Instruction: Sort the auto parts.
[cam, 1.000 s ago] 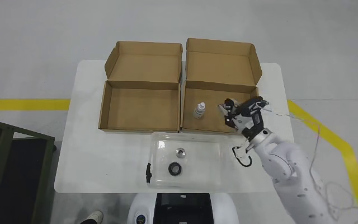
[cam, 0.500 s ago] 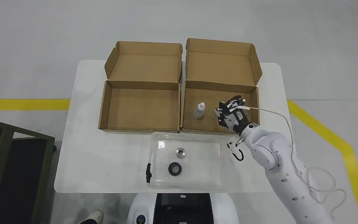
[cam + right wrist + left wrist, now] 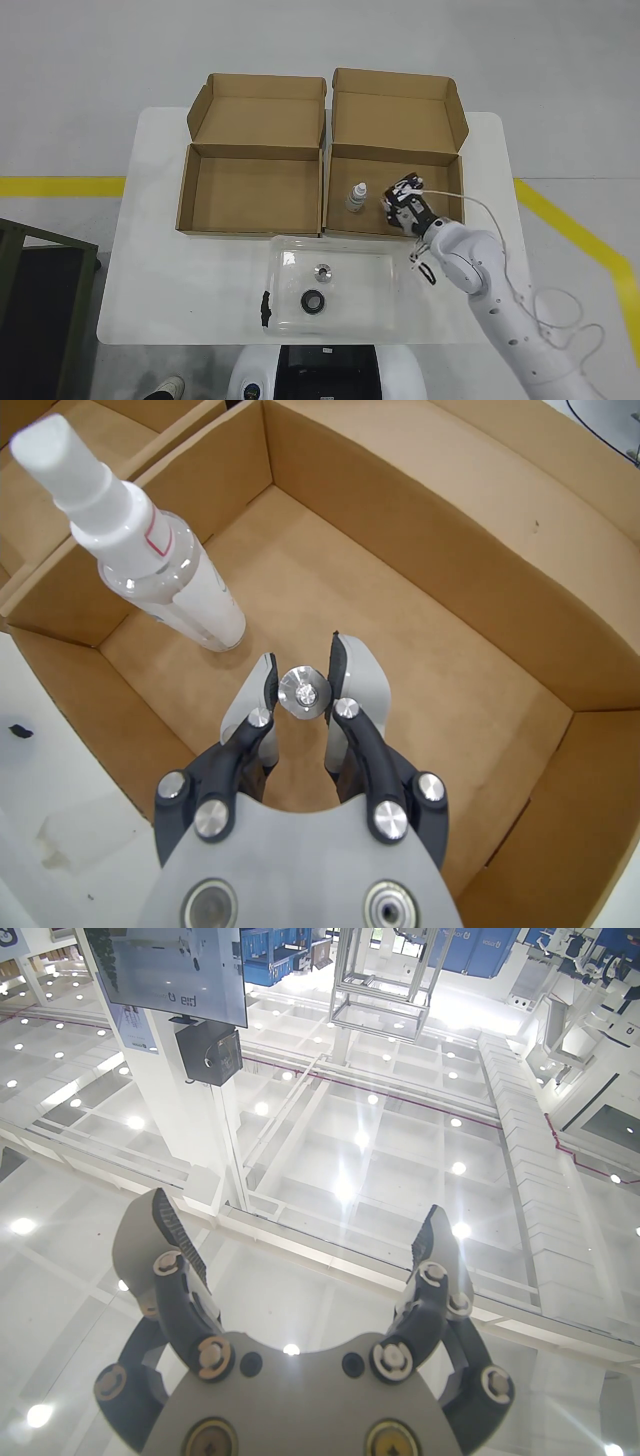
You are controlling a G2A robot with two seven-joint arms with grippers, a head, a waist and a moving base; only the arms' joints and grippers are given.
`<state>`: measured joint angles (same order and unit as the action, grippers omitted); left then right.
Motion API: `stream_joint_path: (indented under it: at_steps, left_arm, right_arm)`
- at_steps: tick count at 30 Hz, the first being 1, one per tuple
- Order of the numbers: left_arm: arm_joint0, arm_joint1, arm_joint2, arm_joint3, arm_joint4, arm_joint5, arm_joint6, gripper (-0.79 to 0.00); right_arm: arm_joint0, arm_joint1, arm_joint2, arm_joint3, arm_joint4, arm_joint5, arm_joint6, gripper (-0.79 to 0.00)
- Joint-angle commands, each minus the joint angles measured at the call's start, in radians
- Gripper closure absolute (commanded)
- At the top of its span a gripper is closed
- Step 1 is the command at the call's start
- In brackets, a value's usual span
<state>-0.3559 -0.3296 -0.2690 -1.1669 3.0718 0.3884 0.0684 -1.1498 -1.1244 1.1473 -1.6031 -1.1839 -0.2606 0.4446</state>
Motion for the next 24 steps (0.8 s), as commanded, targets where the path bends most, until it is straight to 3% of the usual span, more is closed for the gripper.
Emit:
stream_joint_path:
  at_steps: [1, 4, 10, 13, 14, 15, 16, 24]
  left_arm:
    - [0.0, 0.0, 0.0, 0.0, 0.0, 0.0, 0.0, -0.785]
    - [0.0, 0.0, 0.0, 0.0, 0.0, 0.0, 0.0, -0.785]
    - [0.0, 0.0, 0.0, 0.0, 0.0, 0.0, 0.0, -0.785]
    - [0.0, 0.0, 0.0, 0.0, 0.0, 0.0, 0.0, -0.785]
    - [0.0, 0.0, 0.0, 0.0, 0.0, 0.0, 0.0, -0.785]
    - [0.0, 0.0, 0.0, 0.0, 0.0, 0.0, 0.0, -0.785]
    - [0.0, 0.0, 0.0, 0.0, 0.0, 0.0, 0.0, -0.785]
    - [0.0, 0.0, 0.0, 0.0, 0.0, 0.0, 0.0, -0.785]
  right_arm:
    - [0.004, -0.003, -0.008, 0.008, -0.005, 0.004, -0.002, -0.08]
    - [0.006, -0.005, -0.014, 0.012, -0.016, 0.008, -0.004, -0.314]
    - [0.006, -0.008, -0.019, 0.019, -0.025, 0.007, -0.008, -0.332]
    - [0.006, -0.01, -0.017, 0.003, -0.026, 0.008, -0.019, -0.379]
    - [0.003, -0.01, -0.013, -0.009, -0.024, 0.007, -0.024, -0.474]
    - [-0.002, -0.009, -0.007, -0.024, -0.023, 0.005, -0.026, -0.668]
    - [-0.009, -0.007, 0.001, -0.04, -0.023, 0.002, -0.028, -0.763]
    - [-0.1, 0.013, 0.102, -0.203, -0.005, -0.075, -0.019, -0.785]
